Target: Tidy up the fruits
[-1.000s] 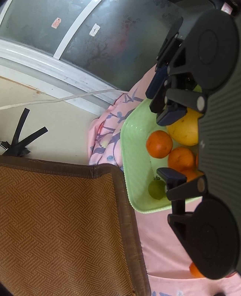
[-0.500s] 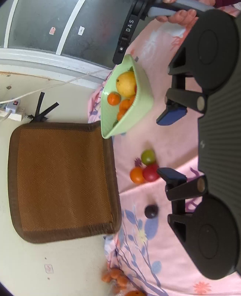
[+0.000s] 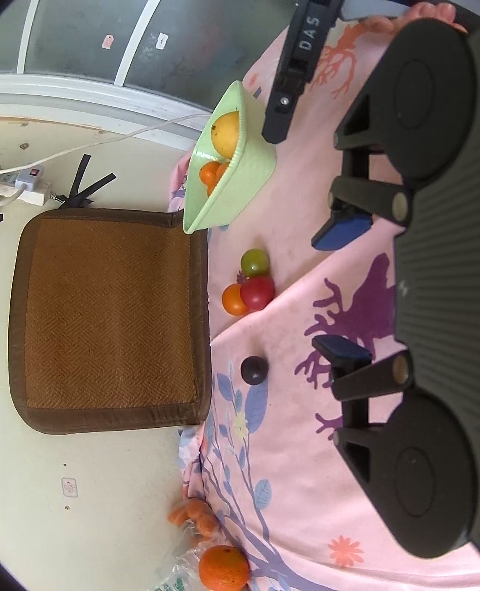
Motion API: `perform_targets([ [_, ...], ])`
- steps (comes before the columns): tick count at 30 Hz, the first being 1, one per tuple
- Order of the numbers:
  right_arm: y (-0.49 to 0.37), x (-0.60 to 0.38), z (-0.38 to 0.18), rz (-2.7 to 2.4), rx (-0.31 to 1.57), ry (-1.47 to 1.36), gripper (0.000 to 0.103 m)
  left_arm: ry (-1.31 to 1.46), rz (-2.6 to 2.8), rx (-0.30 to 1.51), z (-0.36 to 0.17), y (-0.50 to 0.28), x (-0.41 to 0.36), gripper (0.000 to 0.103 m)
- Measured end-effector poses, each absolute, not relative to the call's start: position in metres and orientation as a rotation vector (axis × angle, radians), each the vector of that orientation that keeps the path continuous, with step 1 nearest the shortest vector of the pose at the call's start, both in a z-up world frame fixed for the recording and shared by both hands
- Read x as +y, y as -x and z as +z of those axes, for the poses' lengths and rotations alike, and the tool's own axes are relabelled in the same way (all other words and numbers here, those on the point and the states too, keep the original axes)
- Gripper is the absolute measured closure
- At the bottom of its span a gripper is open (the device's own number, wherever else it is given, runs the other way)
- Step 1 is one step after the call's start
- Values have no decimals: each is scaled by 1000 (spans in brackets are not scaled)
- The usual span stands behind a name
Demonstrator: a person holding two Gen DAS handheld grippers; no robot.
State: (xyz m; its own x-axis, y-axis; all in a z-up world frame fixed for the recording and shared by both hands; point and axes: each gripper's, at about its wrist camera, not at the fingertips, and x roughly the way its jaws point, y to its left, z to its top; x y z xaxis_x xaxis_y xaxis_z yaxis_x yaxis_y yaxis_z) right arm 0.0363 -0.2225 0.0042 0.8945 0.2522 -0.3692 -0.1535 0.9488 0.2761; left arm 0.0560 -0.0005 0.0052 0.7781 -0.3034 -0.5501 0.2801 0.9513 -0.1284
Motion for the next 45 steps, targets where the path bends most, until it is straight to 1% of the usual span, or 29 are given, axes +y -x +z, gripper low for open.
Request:
perform_targets([
  [4,-35,-223,4,222,399,-245,58,40,-330,587,6,-54,-1,51],
  [7,-34,-225,3,217,401,-259,58,39,-336,570,7,-52,-1,48],
  [14,-33,-224,3,221,398,-257,55,37,-344,554,8,-49,-2,48],
  [45,-30,-223,5,235,388,-260,55,47,-338,551,8,-49,1,47],
])
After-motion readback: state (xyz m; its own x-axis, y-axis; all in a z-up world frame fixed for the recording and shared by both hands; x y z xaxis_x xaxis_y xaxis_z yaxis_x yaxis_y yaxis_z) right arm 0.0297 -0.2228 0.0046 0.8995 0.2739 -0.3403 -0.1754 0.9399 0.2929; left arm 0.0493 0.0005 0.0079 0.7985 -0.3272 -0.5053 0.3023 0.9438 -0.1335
